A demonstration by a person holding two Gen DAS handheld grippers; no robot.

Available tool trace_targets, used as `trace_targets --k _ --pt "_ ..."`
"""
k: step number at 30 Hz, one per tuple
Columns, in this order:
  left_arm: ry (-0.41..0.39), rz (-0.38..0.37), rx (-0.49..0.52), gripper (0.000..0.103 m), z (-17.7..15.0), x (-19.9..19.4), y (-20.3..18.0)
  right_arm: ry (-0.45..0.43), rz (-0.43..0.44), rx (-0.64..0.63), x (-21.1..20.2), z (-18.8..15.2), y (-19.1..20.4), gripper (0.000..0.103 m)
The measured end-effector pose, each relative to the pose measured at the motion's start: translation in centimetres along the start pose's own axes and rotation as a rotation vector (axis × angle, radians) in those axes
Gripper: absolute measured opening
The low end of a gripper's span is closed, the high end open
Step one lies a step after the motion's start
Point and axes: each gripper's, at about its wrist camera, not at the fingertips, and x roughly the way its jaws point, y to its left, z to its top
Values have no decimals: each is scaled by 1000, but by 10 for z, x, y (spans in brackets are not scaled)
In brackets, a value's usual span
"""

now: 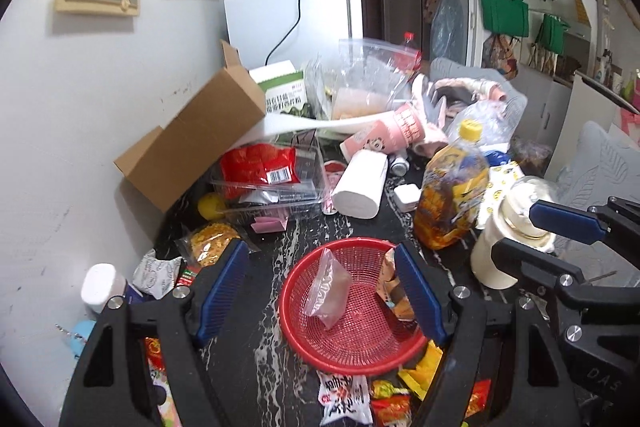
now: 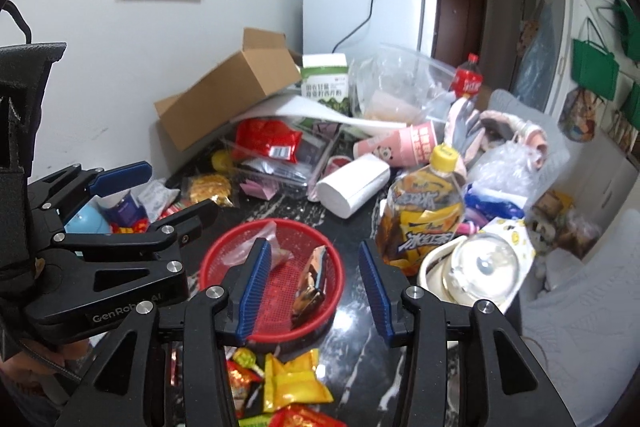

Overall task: Organize snacks
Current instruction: 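Open both grippers to drop the wafer bar and clear bag into the basket, then move both grippers back toward the loose snack packets on the table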

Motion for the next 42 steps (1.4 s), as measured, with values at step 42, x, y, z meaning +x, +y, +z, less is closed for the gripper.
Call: trace_targets --k 42 --pt "50 -139 8 75 -145 -110 -16 55 -23 129 -82 -167 31 63"
